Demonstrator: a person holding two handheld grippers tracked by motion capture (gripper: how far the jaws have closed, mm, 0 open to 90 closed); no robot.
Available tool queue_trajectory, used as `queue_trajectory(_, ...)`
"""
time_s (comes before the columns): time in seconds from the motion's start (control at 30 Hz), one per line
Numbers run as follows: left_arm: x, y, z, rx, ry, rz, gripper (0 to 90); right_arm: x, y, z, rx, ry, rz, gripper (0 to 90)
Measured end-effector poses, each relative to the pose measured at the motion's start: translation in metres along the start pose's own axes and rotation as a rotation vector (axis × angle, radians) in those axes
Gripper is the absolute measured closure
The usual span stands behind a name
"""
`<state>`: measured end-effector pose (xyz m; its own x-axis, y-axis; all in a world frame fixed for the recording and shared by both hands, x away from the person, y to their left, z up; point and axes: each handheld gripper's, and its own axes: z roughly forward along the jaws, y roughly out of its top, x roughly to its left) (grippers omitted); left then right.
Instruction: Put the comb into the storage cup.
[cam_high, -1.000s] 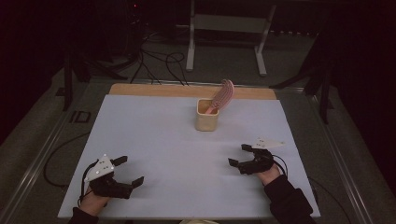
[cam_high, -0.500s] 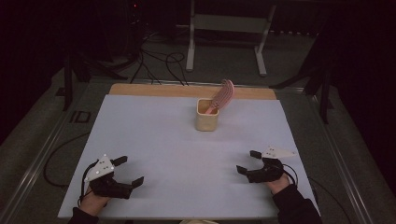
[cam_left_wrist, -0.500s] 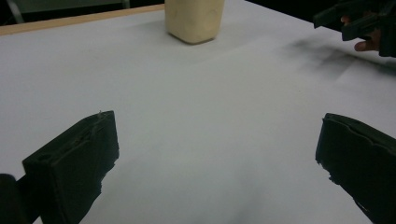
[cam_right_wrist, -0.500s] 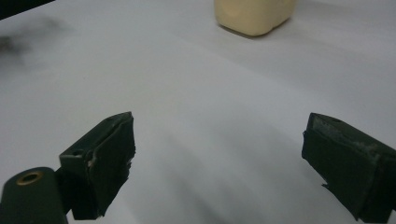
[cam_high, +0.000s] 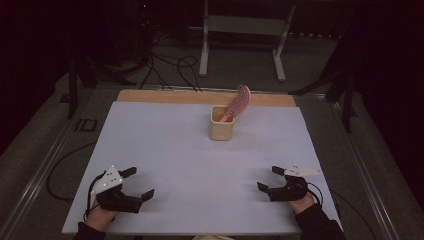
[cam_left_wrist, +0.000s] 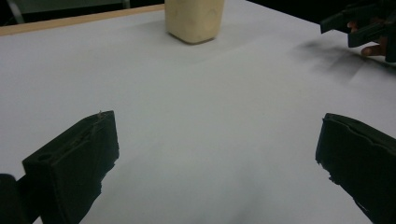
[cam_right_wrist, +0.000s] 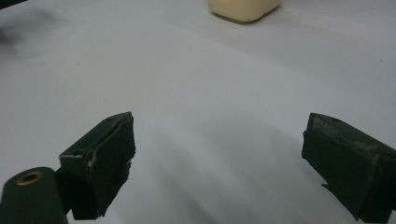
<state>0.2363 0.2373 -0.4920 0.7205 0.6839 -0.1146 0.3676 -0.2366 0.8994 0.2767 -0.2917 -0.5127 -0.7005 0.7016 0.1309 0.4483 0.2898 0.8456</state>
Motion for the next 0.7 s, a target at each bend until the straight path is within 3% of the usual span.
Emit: queue_trajectory(0.7, -0.0008, -0.0012, -0.0017, -0.002, 0.004, -0.002, 0.1, 0.0029, 0.0004, 0.0031, 0.005, -0.01, -0.025, 9.3)
